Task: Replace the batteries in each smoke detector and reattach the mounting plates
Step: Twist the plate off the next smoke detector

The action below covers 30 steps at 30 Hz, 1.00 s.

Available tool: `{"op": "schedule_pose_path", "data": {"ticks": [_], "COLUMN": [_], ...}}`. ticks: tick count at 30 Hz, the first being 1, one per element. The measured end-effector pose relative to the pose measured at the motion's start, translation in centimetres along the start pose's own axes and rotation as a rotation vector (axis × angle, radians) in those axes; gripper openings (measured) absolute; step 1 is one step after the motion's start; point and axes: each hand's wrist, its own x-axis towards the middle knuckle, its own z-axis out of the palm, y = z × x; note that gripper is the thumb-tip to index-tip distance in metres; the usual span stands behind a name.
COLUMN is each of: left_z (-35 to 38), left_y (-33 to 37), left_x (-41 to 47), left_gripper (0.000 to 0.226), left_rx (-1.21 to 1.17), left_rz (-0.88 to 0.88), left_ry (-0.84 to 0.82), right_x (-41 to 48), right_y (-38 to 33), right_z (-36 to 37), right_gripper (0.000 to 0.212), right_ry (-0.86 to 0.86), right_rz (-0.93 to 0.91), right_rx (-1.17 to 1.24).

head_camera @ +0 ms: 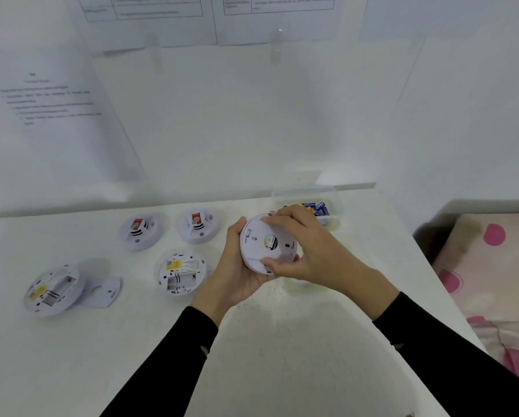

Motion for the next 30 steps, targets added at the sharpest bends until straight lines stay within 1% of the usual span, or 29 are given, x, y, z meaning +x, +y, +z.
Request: {"op": "schedule_pose_path", "data": {"ticks": [3, 6, 9, 11, 13, 16, 19, 20, 22, 24, 26, 28, 30], "left_z": [-0.1, 0.0, -0.1, -0.2, -0.4, -0.9, -2.0, -2.5, -3.6, -4.4, -4.6, -4.6, -4.3], "left_y": [-0.2, -0.2, -0.1, 0.0, 0.1, 0.4, 0.7, 1.0, 1.6, 2.2, 2.5, 2.3, 1.9], "left_x": [0.1, 0.1, 0.0, -0.1, -0.3, -0.6, -0.9, -1.1, -1.3, -1.6, -1.7, -1.8, -1.7], "left_gripper": [0.063, 0.062, 0.062, 0.062, 0.063, 0.064, 0.062, 0.062, 0.066, 0.072, 0.075, 0.075, 0.073], "left_rx": [0.006, 0.010, 0.003, -0.019, -0.047, -0.071, -0.083, -0.085, -0.093, -0.137, -0.166, -0.165, -0.150], "left_rz": [-0.001, -0.010, -0.009, -0.003, 0.007, 0.034, 0.084, 0.106, 0.153, 0.184, 0.188, 0.172, 0.144], "left_ry": [0.001, 0.013, 0.030, 0.041, 0.046, 0.081, 0.150, 0.172, 0.212, 0.228, 0.226, 0.217, 0.198], "right_x": [0.0, 0.1, 0.3, 0.4, 0.5, 0.6, -0.2, -0.9, -2.8, -4.8, -6.3, -7.1, -7.4], "right_y": [0.3, 0.4, 0.3, 0.0, -0.3, -0.8, -1.1, -1.2, -1.3, -0.9, -0.3, 0.3, 0.8], "right_z": [0.0, 0.0, 0.1, 0.1, 0.0, -0.4, -0.7, -0.5, 0.9, 3.3, 5.4, 6.7, 7.4], "right_gripper": [0.067, 0.068, 0.067, 0.067, 0.065, 0.063, 0.063, 0.061, 0.062, 0.066, 0.070, 0.072, 0.074], "right_ry": [-0.008, -0.019, 0.016, 0.027, 0.046, 0.133, 0.144, 0.116, -0.004, -0.186, -0.364, -0.465, -0.530], "right_rz": [-0.027, -0.038, -0.062, -0.058, -0.014, 0.139, 0.226, 0.216, 0.151, 0.078, 0.071, 0.073, 0.065], "right_rx": [-0.012, 0.007, -0.012, 0.022, 0.142, 0.359, 0.424, 0.412, 0.345, 0.228, 0.121, 0.044, -0.005]}}
